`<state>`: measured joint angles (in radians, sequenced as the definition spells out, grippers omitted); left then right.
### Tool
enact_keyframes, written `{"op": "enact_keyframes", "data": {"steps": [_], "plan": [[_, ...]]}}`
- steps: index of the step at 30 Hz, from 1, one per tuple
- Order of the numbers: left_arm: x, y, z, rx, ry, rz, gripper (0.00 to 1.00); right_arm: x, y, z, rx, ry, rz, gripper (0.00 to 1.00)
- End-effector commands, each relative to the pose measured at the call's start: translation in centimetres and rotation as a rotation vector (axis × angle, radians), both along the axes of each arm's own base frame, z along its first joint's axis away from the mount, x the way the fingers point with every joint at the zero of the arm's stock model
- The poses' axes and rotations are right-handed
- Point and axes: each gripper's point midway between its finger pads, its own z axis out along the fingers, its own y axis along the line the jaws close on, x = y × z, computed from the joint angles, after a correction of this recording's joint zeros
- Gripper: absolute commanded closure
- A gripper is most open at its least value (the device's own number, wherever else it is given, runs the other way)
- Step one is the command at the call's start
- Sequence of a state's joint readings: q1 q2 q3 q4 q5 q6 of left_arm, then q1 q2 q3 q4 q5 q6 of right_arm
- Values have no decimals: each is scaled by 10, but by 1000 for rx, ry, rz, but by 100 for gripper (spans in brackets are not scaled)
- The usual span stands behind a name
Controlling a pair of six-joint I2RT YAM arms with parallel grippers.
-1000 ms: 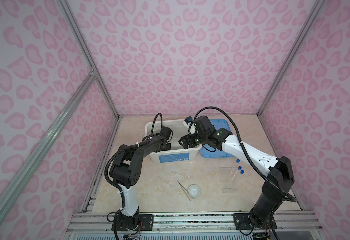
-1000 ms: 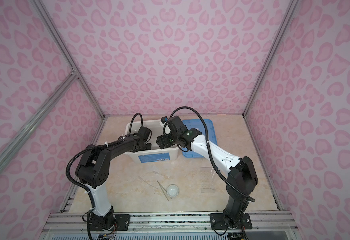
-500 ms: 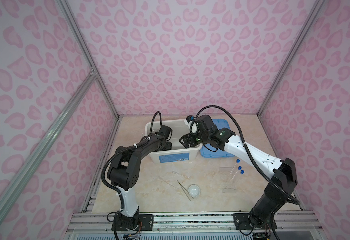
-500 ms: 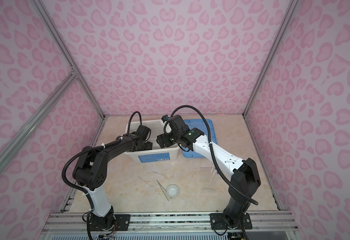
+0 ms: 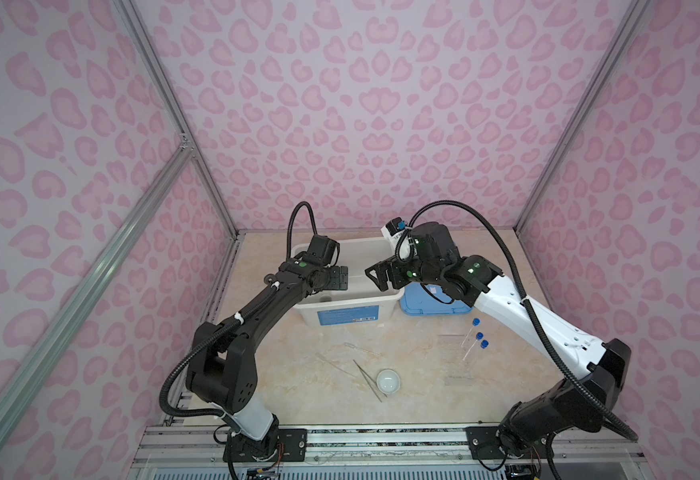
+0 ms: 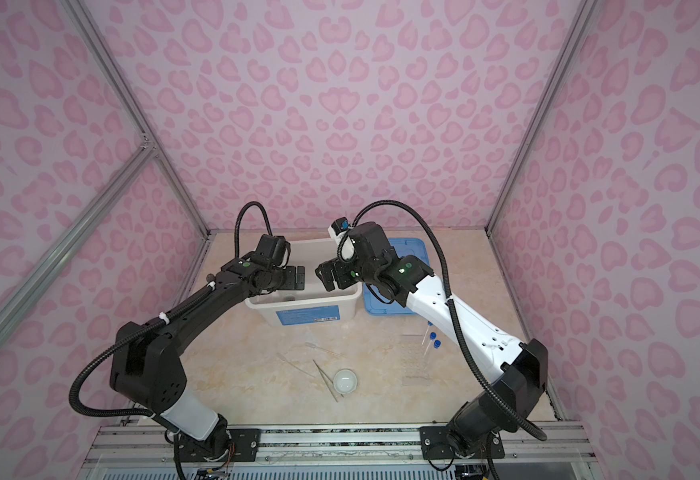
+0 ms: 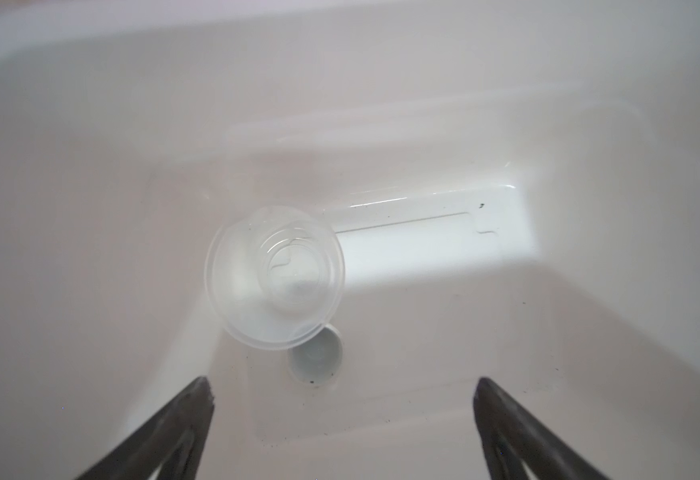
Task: Organize the chemistry lab equipment
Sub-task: 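Move the left gripper to the white porcelain dish while right draws back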
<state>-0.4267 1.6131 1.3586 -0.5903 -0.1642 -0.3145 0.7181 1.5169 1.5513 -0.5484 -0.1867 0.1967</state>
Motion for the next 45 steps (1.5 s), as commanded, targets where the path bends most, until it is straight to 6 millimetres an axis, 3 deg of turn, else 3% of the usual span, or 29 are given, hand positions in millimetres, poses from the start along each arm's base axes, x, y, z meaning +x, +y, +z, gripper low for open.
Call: {"op": "enact_keyframes", "data": {"steps": [1, 10, 14, 19, 24, 33, 41, 45], "plan": [[-10, -4, 39, -14, -54, -17, 2, -7, -14, 0, -40, -27, -7, 2], [-50, -29, 106, -74, -173, -131, 2, -44, -56, -15, -71, -35, -41, 2], [-72, -41, 122, -116, -191, -197, 2, -61, -69, -33, -89, -17, -29, 2], [-105, -64, 124, -154, -171, -295, 2, -80, -83, -57, -127, 29, -15, 2], [-138, -86, 110, -170, -137, -417, 2, -93, -93, -74, -117, 59, -11, 2], [-179, -110, 49, -174, -53, -506, 1, -99, -109, -110, -109, 136, -59, 2], [-201, -135, -28, -53, 47, -602, 0, -104, -116, -131, -77, 187, -74, 2], [-207, -149, -55, -18, 88, -647, 0, -104, -120, -136, -68, 202, -91, 2]]}}
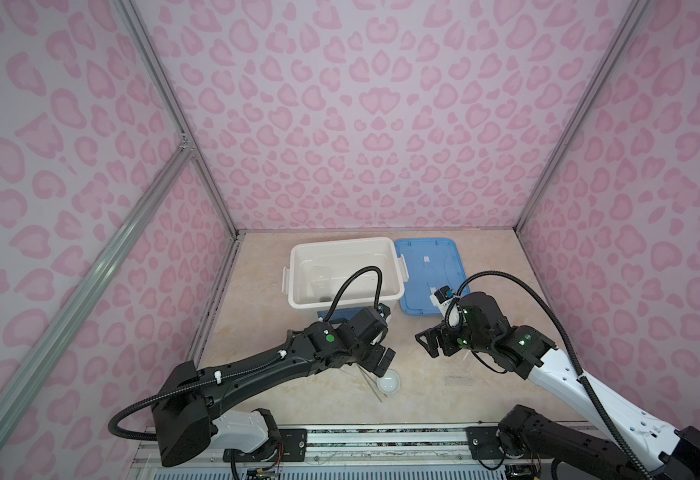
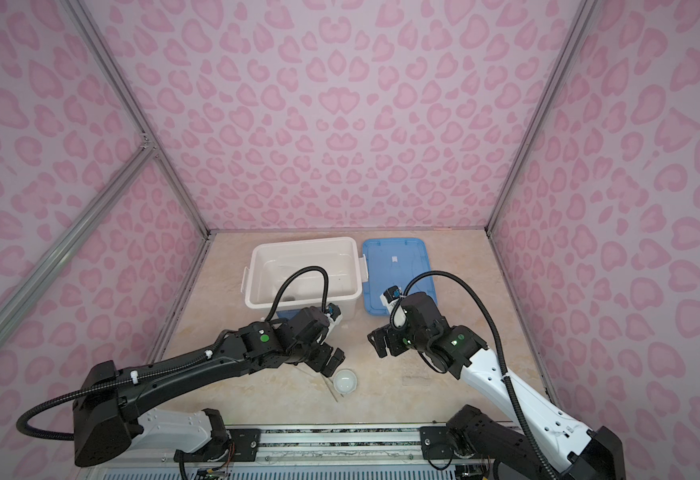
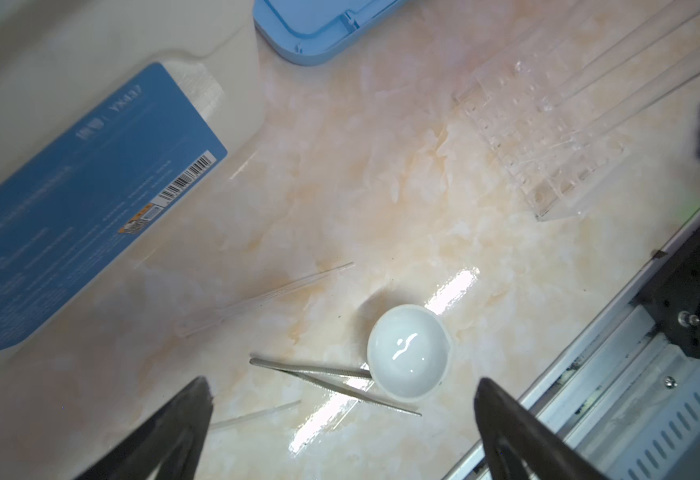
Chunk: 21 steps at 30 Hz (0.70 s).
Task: Organize the chemistry lab equipment
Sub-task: 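Move the left gripper to the white porcelain dish while right draws back, then grasp the white porcelain dish rim with the left gripper and lift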
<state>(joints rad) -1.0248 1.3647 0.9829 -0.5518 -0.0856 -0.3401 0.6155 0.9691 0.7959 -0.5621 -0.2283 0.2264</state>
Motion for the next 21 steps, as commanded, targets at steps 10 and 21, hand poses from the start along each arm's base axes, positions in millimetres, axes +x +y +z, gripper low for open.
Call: {"op": "enact_keyframes", "data": {"steps": [10, 21], "plan": [[-43, -30, -61, 52, 73, -219, 1, 4, -17, -5, 23, -8, -71, 2], [-54, -30, -81, 106, 79, -257, 1, 3, -21, -7, 18, -7, -90, 2]]}}
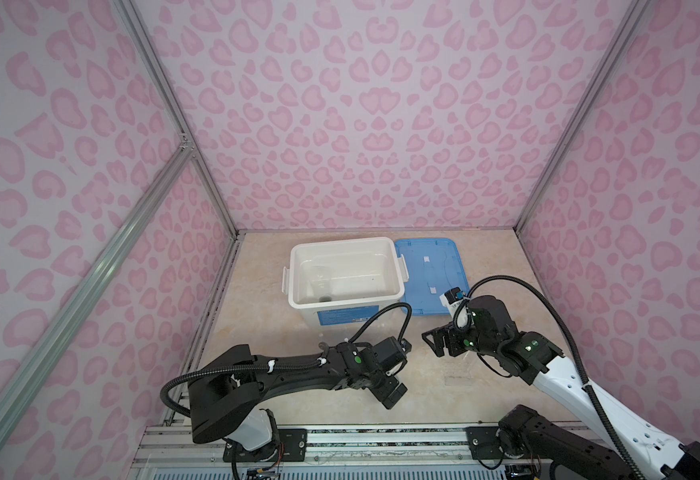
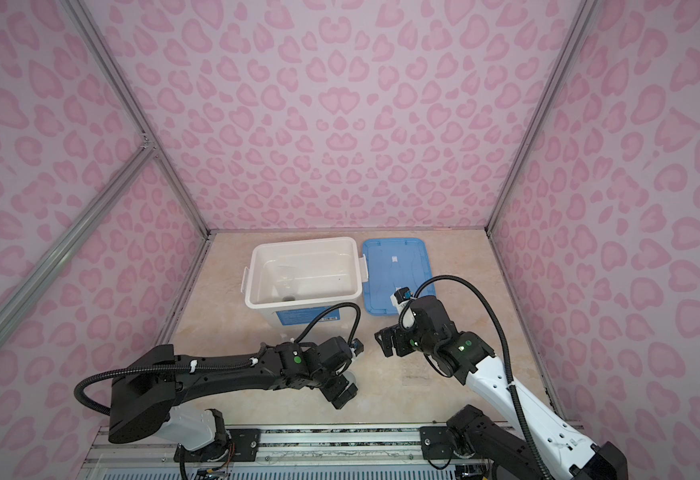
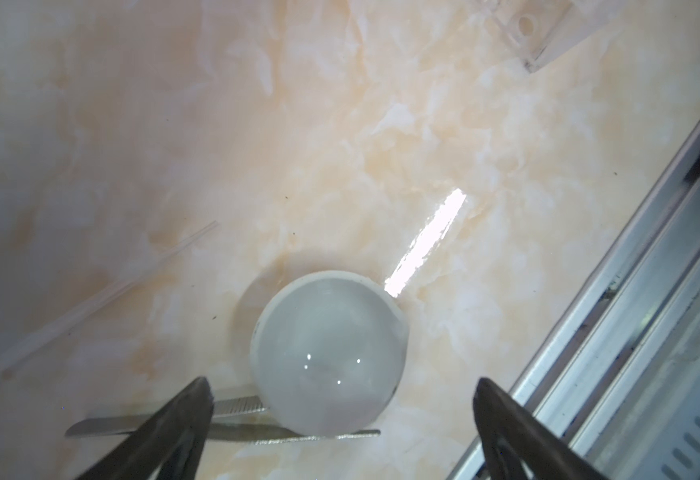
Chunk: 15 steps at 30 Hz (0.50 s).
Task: Organize the chemistry lab equipment
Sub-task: 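Grasp the white porcelain dish rim with the left gripper and lift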
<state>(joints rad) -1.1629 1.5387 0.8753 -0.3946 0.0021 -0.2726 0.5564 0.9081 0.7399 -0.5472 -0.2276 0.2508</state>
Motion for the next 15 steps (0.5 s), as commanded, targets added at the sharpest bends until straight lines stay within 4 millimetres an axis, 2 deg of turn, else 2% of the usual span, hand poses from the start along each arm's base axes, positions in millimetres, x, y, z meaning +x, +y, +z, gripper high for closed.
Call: {"op": "enact_keyframes", "data": {"steps": [1, 9, 15], "plan": [[0, -1, -4, 16, -18, -29, 1, 1, -2, -2, -5, -2, -13, 2], [7, 16, -19, 133, -60, -10, 4, 1, -4, -3, -9, -5, -22, 3], [14, 10, -20, 129, -84, 13, 6, 1, -5, -2, -12, -12, -25, 3]]}}
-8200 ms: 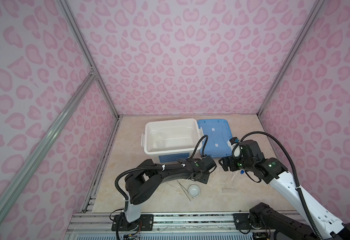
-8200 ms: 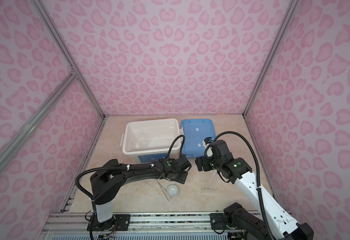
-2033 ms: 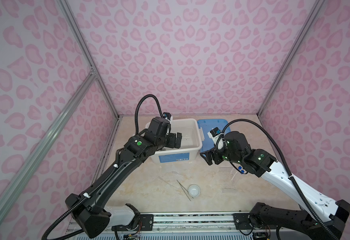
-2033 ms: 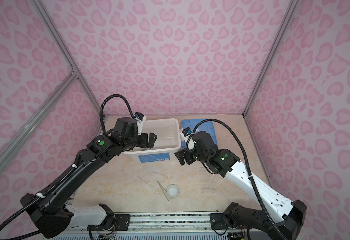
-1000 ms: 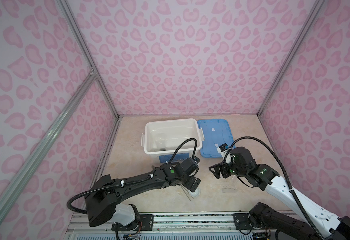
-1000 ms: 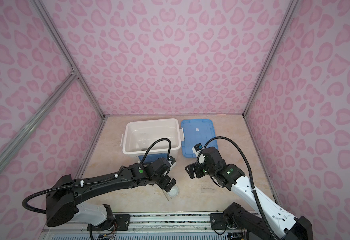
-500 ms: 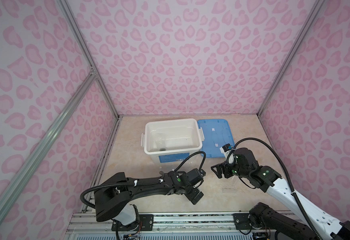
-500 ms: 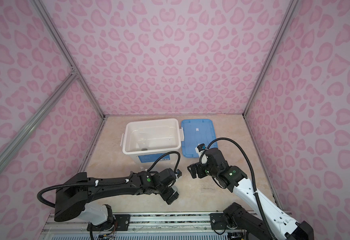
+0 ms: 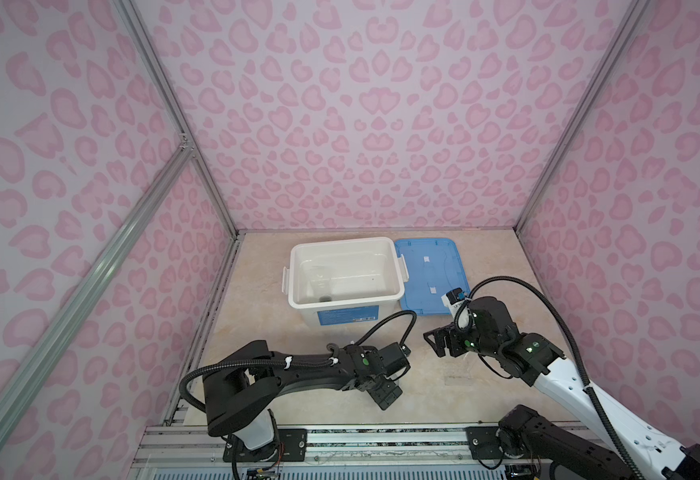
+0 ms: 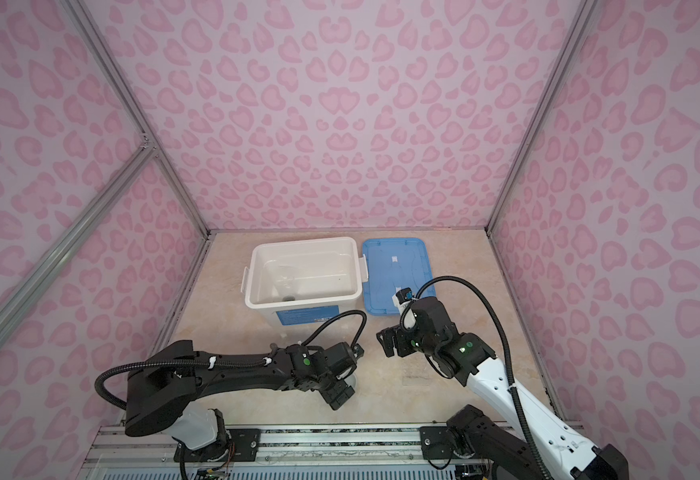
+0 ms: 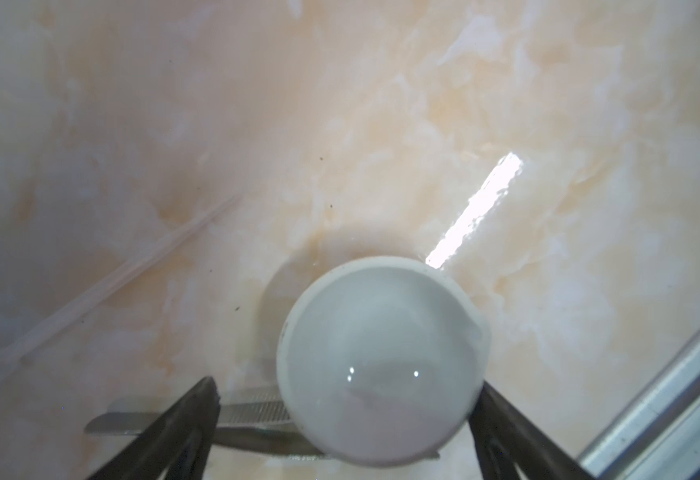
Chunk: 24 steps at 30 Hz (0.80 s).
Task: Organize the chemistry lab equipment
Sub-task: 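Grasp the white porcelain dish rim with the left gripper and lift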
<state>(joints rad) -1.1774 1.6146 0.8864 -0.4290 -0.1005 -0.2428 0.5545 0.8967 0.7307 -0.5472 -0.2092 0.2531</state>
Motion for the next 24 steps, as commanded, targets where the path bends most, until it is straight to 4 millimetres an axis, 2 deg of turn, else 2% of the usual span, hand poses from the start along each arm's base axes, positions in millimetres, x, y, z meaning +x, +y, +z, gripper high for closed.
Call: {"op": "enact_keyframes", "data": {"steps": [1, 7, 11, 16, 24], "plan": [[7, -6, 4, -8, -29, 17, 6, 1, -2, -1, -5, -3, -10, 3], [15, -13, 1, -2, -49, 36, 8, 2, -2, -2, -9, -1, -12, 3], [14, -27, 0, -39, -21, 32, 8, 2, -3, -4, -14, 1, -12, 4], [11, -33, 6, -84, -5, 36, 9, 1, -4, -4, -13, -1, -15, 3], [-3, -13, 0, -53, 28, -2, 11, 1, -3, -4, -11, -1, -13, 4]]}}
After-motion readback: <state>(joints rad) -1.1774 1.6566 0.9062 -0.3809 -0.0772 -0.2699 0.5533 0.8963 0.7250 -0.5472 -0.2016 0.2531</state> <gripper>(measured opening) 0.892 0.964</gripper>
